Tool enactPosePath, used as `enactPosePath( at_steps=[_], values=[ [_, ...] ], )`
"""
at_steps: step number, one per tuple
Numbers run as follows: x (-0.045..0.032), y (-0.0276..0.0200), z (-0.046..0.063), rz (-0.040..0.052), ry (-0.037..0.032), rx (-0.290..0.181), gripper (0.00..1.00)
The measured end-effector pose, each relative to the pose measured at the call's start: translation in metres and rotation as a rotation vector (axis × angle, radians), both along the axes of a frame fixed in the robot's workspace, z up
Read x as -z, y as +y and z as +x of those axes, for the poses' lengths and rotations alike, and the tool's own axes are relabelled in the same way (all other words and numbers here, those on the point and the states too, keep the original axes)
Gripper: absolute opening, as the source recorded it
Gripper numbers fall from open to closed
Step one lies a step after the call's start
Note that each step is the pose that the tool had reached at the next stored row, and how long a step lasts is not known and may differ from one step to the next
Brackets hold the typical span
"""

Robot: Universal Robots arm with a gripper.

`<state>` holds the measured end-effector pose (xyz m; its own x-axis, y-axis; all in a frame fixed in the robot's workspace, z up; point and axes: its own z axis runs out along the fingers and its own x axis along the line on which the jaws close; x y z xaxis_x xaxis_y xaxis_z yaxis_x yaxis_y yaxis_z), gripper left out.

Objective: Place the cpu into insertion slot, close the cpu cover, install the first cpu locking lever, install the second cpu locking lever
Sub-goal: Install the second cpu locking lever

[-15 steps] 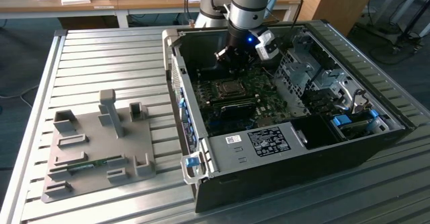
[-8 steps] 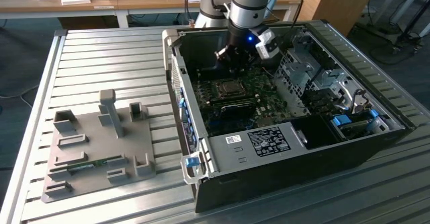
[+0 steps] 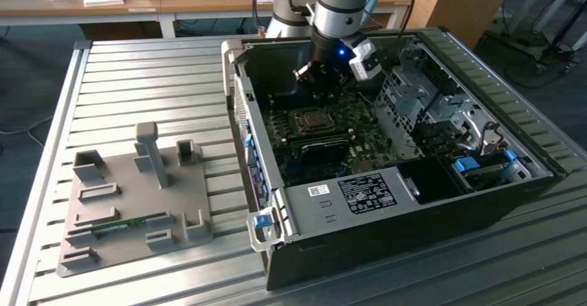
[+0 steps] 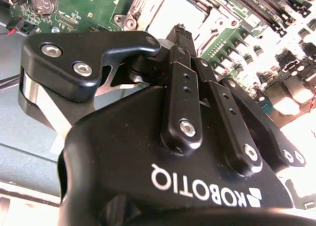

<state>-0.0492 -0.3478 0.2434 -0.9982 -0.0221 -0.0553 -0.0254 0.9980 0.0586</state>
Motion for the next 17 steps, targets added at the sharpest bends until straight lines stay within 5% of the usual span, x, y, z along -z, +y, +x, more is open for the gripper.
enactPosePath(
  at_steps=[7,17],
  values=[
    [0.0001,-0.0044,0.000,0.0002,0.0009,0.010,0.11],
    [0.0001,-0.0181,0.000,0.0002,0.0009,0.011,0.11]
  ],
)
